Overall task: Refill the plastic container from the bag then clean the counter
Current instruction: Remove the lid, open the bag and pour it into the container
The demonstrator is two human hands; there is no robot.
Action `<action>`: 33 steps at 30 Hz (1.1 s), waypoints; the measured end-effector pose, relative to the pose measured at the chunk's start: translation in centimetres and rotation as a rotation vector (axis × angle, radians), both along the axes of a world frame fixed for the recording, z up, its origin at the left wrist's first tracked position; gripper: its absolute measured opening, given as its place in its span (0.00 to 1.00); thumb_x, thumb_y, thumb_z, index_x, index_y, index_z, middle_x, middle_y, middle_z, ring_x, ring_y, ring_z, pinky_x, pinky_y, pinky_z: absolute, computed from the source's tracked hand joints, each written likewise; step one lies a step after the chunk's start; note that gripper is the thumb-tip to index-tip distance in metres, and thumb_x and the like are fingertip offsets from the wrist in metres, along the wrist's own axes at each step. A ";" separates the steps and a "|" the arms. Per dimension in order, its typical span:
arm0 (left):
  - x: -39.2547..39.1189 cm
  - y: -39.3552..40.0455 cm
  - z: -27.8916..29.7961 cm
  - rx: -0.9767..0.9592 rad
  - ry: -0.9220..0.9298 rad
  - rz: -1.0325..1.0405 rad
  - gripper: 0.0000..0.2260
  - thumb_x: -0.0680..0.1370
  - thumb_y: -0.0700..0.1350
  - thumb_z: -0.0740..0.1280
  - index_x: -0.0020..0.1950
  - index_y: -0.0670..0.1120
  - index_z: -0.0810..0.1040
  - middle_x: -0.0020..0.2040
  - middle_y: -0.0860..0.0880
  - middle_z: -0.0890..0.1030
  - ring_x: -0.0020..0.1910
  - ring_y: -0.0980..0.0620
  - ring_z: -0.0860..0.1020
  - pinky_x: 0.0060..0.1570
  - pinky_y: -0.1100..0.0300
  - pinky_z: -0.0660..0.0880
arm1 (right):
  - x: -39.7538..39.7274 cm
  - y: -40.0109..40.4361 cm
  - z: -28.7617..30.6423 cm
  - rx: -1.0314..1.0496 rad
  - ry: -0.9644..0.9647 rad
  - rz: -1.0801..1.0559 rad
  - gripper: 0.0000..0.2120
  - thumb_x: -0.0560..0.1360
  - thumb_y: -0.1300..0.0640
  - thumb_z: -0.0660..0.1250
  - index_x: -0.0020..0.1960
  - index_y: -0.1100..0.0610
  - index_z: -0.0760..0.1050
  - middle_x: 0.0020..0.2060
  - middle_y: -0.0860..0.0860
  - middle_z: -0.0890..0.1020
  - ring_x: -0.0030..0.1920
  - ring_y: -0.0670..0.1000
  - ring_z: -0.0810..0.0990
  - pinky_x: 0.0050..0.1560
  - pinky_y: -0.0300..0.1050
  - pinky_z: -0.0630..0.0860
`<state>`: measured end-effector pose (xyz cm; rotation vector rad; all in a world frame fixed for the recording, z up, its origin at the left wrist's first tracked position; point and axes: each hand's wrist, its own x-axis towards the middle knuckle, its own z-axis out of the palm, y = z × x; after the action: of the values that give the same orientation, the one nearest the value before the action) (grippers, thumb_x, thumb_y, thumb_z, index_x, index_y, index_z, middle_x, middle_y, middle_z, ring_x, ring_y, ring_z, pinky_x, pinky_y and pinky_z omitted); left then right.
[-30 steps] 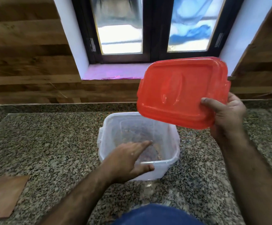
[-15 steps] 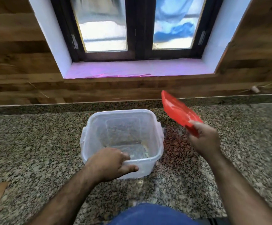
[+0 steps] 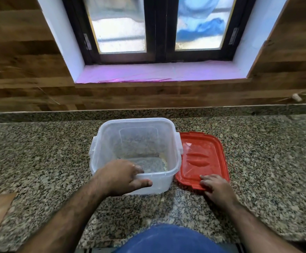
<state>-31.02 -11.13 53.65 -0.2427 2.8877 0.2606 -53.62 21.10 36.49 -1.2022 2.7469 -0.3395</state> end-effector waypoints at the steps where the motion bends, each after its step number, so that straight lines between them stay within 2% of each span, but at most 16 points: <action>1: 0.0 0.1 0.1 -0.006 -0.003 0.000 0.40 0.76 0.80 0.55 0.71 0.54 0.82 0.62 0.56 0.87 0.57 0.54 0.85 0.57 0.54 0.82 | 0.1 0.1 -0.1 0.031 -0.011 0.011 0.21 0.74 0.50 0.80 0.67 0.45 0.84 0.70 0.41 0.82 0.70 0.48 0.77 0.75 0.49 0.71; 5: -0.1 0.1 0.2 -0.040 -0.010 -0.003 0.44 0.73 0.83 0.50 0.71 0.54 0.82 0.62 0.56 0.87 0.58 0.53 0.85 0.54 0.56 0.80 | 0.0 0.2 0.2 0.071 -0.054 0.019 0.31 0.71 0.27 0.73 0.67 0.44 0.85 0.71 0.40 0.80 0.71 0.47 0.76 0.72 0.48 0.72; 7: -0.1 0.2 0.1 -0.057 -0.007 -0.008 0.43 0.74 0.82 0.51 0.71 0.54 0.82 0.62 0.56 0.87 0.58 0.52 0.85 0.54 0.55 0.80 | 0.2 -0.3 0.9 0.001 -0.048 0.010 0.34 0.73 0.23 0.65 0.63 0.46 0.86 0.67 0.43 0.84 0.67 0.48 0.79 0.69 0.50 0.76; 8: -0.1 0.1 0.1 -0.063 0.005 -0.015 0.41 0.75 0.81 0.52 0.70 0.54 0.82 0.60 0.56 0.87 0.56 0.52 0.85 0.53 0.54 0.80 | 0.4 -0.9 1.4 -0.119 -0.054 -0.014 0.36 0.75 0.22 0.59 0.61 0.49 0.87 0.63 0.46 0.86 0.63 0.50 0.82 0.66 0.53 0.79; 10: 0.1 0.1 0.3 -0.054 0.067 -0.044 0.39 0.77 0.80 0.53 0.67 0.53 0.83 0.57 0.54 0.88 0.54 0.51 0.85 0.52 0.53 0.81 | 0.3 -2.2 2.5 -0.422 -0.072 -0.083 0.37 0.81 0.25 0.53 0.56 0.53 0.88 0.55 0.51 0.89 0.57 0.55 0.86 0.59 0.58 0.83; 13: 1.2 -0.3 0.5 0.007 0.279 -0.076 0.35 0.79 0.76 0.57 0.64 0.51 0.85 0.55 0.53 0.88 0.53 0.51 0.84 0.50 0.55 0.80 | 0.3 -5.6 6.2 -0.787 -0.075 -0.122 0.24 0.87 0.40 0.57 0.54 0.54 0.86 0.50 0.52 0.88 0.53 0.56 0.86 0.51 0.62 0.84; 15: 2.3 -0.4 1.1 0.049 0.440 -0.054 0.31 0.82 0.72 0.58 0.64 0.49 0.86 0.55 0.53 0.88 0.52 0.54 0.84 0.48 0.60 0.77 | 0.8 -8.3 9.9 -0.970 0.010 -0.049 0.20 0.86 0.51 0.59 0.51 0.60 0.86 0.46 0.54 0.87 0.50 0.55 0.85 0.50 0.59 0.82; 17: 3.2 -1.1 1.9 0.055 0.555 -0.005 0.27 0.84 0.68 0.60 0.63 0.49 0.86 0.55 0.53 0.88 0.50 0.55 0.83 0.47 0.63 0.75 | 1.5 -11.4 14.1 -1.070 0.115 0.113 0.17 0.84 0.57 0.62 0.46 0.63 0.86 0.43 0.55 0.87 0.46 0.56 0.85 0.50 0.57 0.80; 20: 4.5 -3.8 3.5 0.046 0.682 0.069 0.22 0.85 0.63 0.63 0.63 0.49 0.87 0.54 0.53 0.88 0.49 0.55 0.84 0.46 0.59 0.78 | 2.4 -16.4 18.9 -1.036 0.239 0.354 0.13 0.83 0.59 0.67 0.43 0.61 0.85 0.42 0.53 0.87 0.43 0.58 0.85 0.48 0.56 0.79; 24: 6.3 -9.4 6.8 -0.031 0.828 0.188 0.17 0.84 0.58 0.67 0.61 0.47 0.87 0.53 0.52 0.88 0.50 0.52 0.85 0.51 0.57 0.80 | 4.3 -24.5 24.4 -0.931 0.248 0.534 0.13 0.84 0.52 0.70 0.44 0.57 0.85 0.41 0.49 0.87 0.42 0.56 0.84 0.46 0.53 0.79; 28: 9.8 -18.0 11.6 -0.085 0.960 0.383 0.16 0.81 0.57 0.70 0.61 0.48 0.87 0.53 0.54 0.88 0.51 0.55 0.85 0.52 0.56 0.82 | 8.1 -36.6 30.6 -0.798 0.261 0.684 0.16 0.82 0.45 0.69 0.46 0.56 0.84 0.39 0.51 0.86 0.40 0.56 0.82 0.42 0.52 0.79; 30: 12.2 -22.5 14.7 -0.150 1.000 0.471 0.15 0.80 0.55 0.73 0.61 0.48 0.88 0.54 0.54 0.88 0.52 0.56 0.85 0.53 0.58 0.82 | 10.5 -43.1 34.0 -0.723 0.271 0.727 0.18 0.82 0.41 0.66 0.47 0.54 0.84 0.40 0.50 0.86 0.42 0.56 0.82 0.43 0.54 0.80; 33: 16.3 -29.4 20.2 -0.223 1.067 0.585 0.13 0.80 0.53 0.75 0.61 0.49 0.88 0.55 0.54 0.88 0.52 0.56 0.84 0.53 0.59 0.82 | 14.7 -53.0 39.6 -0.657 0.321 0.791 0.18 0.81 0.38 0.64 0.54 0.51 0.83 0.47 0.49 0.87 0.49 0.56 0.84 0.50 0.54 0.81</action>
<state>-14.70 -40.50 73.88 -1.3667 3.7907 0.1910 -38.92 -31.95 76.13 -2.5414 2.1330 -1.0460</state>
